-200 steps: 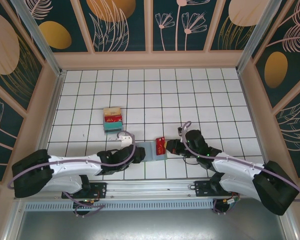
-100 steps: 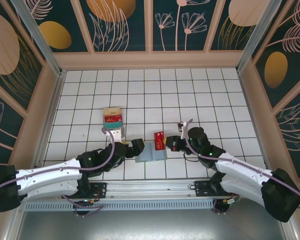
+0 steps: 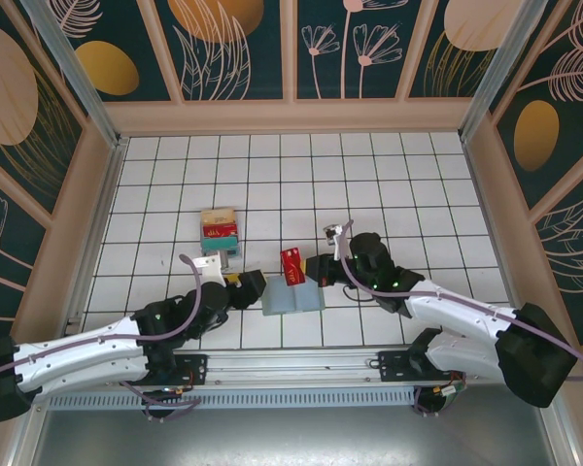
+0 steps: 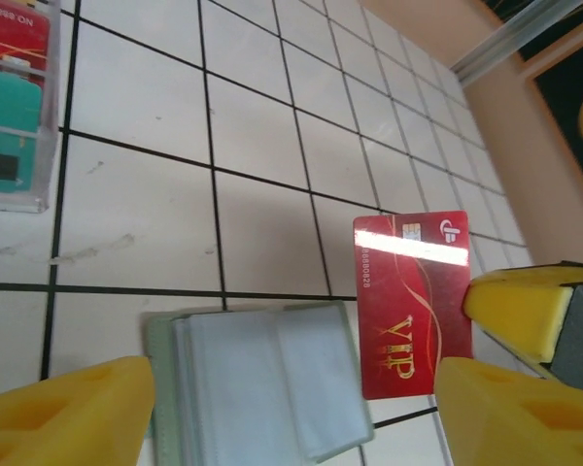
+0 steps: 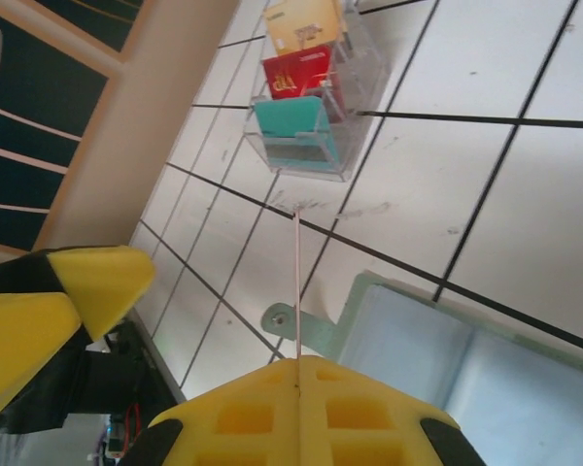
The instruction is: Take the credit cards out of the card holder
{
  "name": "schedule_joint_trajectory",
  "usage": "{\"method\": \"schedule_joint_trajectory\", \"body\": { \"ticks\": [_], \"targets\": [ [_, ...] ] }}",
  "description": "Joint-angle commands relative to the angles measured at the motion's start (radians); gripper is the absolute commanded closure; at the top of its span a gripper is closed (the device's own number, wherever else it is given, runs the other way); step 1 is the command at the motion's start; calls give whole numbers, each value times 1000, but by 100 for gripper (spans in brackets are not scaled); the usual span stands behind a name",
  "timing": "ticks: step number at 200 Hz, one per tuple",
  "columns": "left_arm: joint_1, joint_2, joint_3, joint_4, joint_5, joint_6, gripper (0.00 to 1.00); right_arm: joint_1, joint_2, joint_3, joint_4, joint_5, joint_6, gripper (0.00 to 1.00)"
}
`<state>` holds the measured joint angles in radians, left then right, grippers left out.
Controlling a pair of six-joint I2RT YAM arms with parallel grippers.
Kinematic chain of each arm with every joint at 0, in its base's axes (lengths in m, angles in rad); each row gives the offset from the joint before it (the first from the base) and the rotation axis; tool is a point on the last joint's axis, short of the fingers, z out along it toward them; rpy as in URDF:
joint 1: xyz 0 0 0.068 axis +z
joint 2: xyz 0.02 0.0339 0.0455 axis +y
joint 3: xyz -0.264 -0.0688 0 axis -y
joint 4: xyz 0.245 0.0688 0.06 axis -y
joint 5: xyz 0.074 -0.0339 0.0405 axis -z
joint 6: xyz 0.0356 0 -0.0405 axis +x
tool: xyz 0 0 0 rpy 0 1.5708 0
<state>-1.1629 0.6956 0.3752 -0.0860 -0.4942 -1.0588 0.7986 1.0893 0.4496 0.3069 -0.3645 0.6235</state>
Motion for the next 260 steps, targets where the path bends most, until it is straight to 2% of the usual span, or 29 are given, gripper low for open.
{"method": "schedule_joint_trajectory", "body": {
  "ticks": [1, 46, 76, 108, 136, 164, 190, 221, 260],
  "targets": [
    [4, -24, -18, 148, 25, 18, 30, -7, -20, -40, 147, -70, 40, 100],
    [6, 96, 43, 249, 93, 74, 35, -71, -92, -156, 294, -135, 129, 100],
    [41, 231, 99, 298, 161, 94, 37, -103, -154, -191, 281, -141, 141, 100],
    [143, 322, 103, 393, 329, 102, 41, -156, -201, -235, 292, -175, 175, 100],
    [209, 318, 56, 516, 489, 107, 45, -195, -201, -268, 347, -231, 206, 100],
    [277, 300, -28, 675, 629, 54, 50, -201, -182, -280, 422, -278, 227, 100],
    [290, 285, -67, 765, 692, 31, 56, -202, -164, -285, 502, -309, 267, 100],
    [293, 294, -74, 782, 713, 17, 62, -202, -127, -262, 554, -344, 299, 100],
    [293, 294, -83, 807, 733, 8, 63, -195, -94, -237, 587, -360, 317, 100]
  ]
}}
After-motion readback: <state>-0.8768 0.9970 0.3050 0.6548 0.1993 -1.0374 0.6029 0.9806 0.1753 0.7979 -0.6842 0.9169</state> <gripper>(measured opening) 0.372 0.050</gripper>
